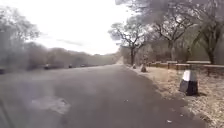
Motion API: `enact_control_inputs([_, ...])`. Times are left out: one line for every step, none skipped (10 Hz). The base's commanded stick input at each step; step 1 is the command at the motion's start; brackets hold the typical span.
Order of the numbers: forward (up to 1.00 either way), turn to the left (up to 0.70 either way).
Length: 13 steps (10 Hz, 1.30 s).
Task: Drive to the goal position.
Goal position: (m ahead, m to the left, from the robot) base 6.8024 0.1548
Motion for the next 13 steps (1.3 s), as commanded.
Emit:
enact_control_inputs([0.7,0.0])
enact_control_inputs([0.7,0.0])
enact_control_inputs([0.7,0.0])
enact_control_inputs([0.7,0.0])
enact_control_inputs([0.7,0.0])
enact_control_inputs([0.7,0.0])
enact_control_inputs([0.7,0.0])
enact_control_inputs([0.7,0.0])
enact_control_inputs([0.7,0.0])
enact_control_inputs([0.7,0.0])
enact_control_inputs([0.7,0.0])
enact_control_inputs([0.7,0.0])
enact_control_inputs([0.7,0.0])
